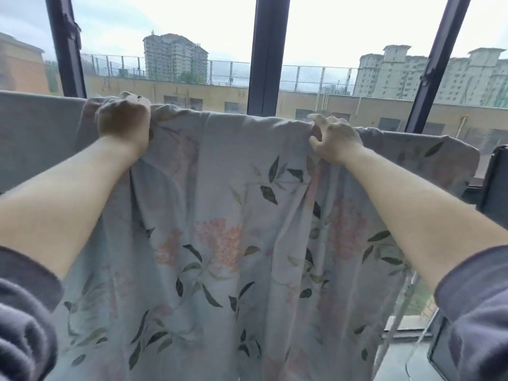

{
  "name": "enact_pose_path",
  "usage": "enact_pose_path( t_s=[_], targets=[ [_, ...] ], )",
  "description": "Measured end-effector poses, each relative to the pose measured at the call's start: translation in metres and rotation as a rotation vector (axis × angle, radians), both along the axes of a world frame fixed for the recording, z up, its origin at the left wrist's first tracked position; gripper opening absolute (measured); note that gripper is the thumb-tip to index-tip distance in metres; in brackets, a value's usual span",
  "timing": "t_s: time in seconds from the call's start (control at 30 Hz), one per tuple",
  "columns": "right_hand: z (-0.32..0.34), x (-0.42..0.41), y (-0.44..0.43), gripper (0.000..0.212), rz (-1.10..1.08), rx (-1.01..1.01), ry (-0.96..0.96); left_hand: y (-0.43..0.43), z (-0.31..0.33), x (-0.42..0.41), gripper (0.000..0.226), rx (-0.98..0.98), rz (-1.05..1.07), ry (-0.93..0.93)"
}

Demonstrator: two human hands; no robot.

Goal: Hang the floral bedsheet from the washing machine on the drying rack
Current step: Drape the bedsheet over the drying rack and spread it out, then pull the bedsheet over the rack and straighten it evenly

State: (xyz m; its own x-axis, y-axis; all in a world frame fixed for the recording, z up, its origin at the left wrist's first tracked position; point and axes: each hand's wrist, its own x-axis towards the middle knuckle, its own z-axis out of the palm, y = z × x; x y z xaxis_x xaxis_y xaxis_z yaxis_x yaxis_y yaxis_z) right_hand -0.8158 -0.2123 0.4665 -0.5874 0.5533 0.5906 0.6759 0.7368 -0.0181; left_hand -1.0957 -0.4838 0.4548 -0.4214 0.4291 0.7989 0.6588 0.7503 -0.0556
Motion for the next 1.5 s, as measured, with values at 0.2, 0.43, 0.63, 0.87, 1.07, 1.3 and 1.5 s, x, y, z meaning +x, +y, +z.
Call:
enact_pose_path(
  t_s=[0.2, 0.43, 0.63, 0.87, 1.07, 1.3, 1.5],
  targets=[
    [0.003, 0.015, 0.015, 0.044, 0.028, -0.068, 0.034, 0.07, -0.009, 0.07, 0.046, -0.127, -0.183, 0.002],
    [0.003, 0.019, 0.032, 0.048, 0.112, -0.038, 0.031, 0.124, -0.002, 0.099, 0.034, -0.078, -0.222, 0.017],
    [0.005, 0.032, 0.051, 0.052, -0.027, -0.012, -0.05, 0.095, 0.001, 0.062, 0.03, -0.084, -0.111, 0.04],
    [-0.02, 0.038, 0.04, 0.081, -0.144, -0.011, -0.053, 0.071, -0.007, 0.052, 0.048, -0.134, 0.013, -0.112],
    [-0.083, 0.051, -0.019, 0.075, -0.088, -0.197, -0.051, 0.045, -0.065, 0.087, 0.063, -0.152, -0.162, -0.23],
    [-0.169, 0.065, -0.107, 0.065, 0.018, -0.374, -0.099, -0.05, -0.159, 0.121, 0.052, -0.256, -0.29, -0.327],
    [-0.252, 0.033, -0.223, 0.063, 0.182, -0.643, -0.068, -0.205, -0.232, 0.108, 0.03, -0.2, -0.211, -0.527]
  ],
)
